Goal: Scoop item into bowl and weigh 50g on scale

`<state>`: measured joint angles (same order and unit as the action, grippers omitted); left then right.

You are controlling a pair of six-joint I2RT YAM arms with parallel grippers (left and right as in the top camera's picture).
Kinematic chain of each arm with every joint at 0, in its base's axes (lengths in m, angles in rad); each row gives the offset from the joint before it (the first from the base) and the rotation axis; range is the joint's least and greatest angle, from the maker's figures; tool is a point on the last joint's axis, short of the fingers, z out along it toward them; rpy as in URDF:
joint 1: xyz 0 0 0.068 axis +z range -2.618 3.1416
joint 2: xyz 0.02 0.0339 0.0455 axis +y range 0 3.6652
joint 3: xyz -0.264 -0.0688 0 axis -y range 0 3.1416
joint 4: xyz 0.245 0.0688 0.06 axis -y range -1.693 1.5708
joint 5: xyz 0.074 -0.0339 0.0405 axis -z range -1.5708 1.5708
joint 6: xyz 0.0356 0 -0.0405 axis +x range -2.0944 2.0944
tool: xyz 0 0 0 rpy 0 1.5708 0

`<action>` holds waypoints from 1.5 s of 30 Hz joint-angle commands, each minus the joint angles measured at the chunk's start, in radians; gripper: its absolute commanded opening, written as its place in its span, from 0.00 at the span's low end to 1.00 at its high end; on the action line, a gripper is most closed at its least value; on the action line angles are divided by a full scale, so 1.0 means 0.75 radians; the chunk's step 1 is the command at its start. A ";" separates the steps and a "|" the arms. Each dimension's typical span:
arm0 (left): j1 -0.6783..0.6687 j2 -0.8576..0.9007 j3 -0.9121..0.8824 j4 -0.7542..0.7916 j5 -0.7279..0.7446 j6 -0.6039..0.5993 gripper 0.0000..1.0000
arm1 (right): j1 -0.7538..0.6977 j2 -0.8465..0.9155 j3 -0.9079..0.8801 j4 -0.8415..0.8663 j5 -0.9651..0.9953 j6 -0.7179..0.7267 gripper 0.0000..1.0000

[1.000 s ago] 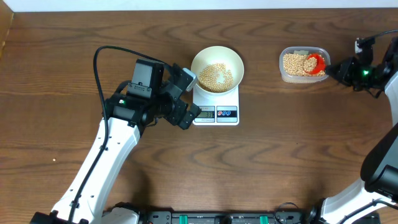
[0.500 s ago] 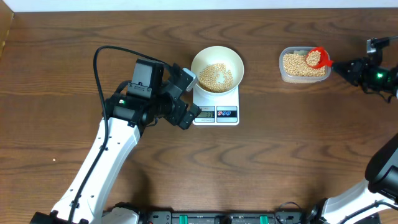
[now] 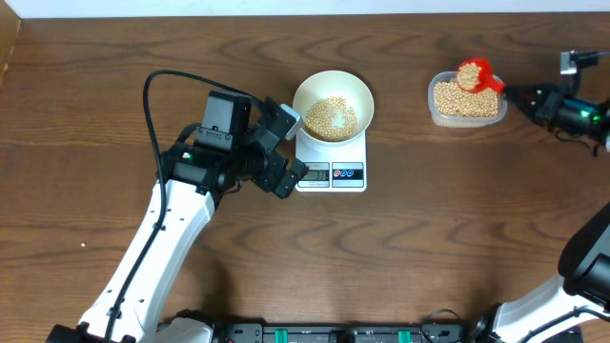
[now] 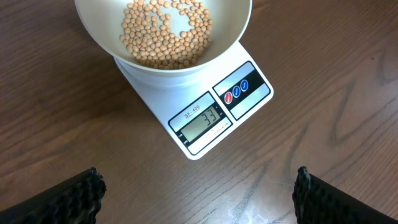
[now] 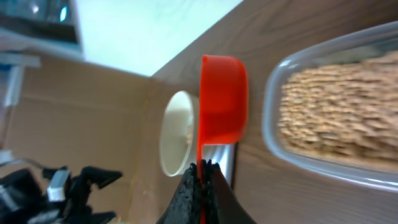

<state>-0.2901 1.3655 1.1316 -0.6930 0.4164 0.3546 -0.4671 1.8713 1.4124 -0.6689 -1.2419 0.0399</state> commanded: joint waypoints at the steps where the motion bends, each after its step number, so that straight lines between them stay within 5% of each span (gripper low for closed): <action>1: 0.001 0.000 0.003 -0.004 0.003 -0.007 0.99 | 0.077 0.013 -0.004 0.011 -0.128 -0.030 0.01; 9: 0.001 0.000 0.003 -0.004 0.003 -0.007 0.99 | 0.304 0.013 -0.004 0.116 -0.115 0.051 0.01; 26: 0.001 0.000 0.003 -0.004 0.003 -0.007 0.99 | 0.778 0.013 -0.002 0.401 0.342 0.210 0.01; 45: 0.001 0.000 0.003 -0.004 0.003 -0.007 0.99 | 0.844 0.004 -0.001 0.371 0.489 0.159 0.02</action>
<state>-0.2901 1.3655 1.1316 -0.6930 0.4164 0.3546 0.1593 1.8717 1.4120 -0.3843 -0.8864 0.1818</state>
